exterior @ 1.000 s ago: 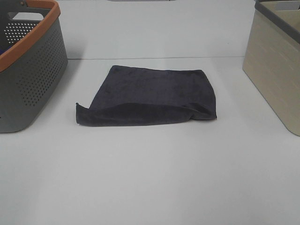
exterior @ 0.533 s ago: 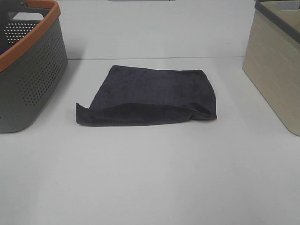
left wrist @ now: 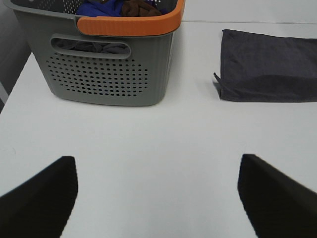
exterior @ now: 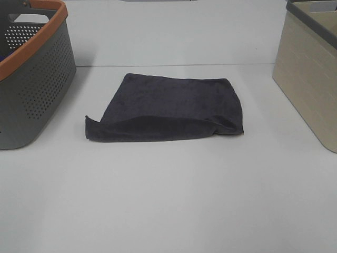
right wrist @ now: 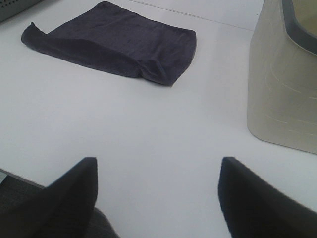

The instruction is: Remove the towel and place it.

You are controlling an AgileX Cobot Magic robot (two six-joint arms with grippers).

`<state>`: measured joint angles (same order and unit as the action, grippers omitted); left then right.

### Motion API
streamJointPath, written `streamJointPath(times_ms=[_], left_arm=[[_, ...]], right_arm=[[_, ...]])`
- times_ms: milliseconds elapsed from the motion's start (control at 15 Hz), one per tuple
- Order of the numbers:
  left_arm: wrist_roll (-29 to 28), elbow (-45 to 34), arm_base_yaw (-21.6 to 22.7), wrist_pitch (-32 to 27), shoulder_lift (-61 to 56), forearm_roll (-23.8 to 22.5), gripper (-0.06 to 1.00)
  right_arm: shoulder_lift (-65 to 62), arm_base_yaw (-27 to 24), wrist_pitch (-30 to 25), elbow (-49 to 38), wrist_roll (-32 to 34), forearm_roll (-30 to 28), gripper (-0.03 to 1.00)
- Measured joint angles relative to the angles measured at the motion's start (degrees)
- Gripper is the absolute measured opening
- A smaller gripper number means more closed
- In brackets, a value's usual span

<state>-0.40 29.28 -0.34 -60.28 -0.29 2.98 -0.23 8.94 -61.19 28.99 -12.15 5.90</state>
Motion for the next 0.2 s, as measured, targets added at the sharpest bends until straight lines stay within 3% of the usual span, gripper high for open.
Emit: streamJointPath(times_ms=[200], left_arm=[[0.0, 0.0, 0.0, 0.0, 0.0, 0.0, 0.82]], right_arm=[[0.0, 0.0, 0.0, 0.0, 0.0, 0.0, 0.68]])
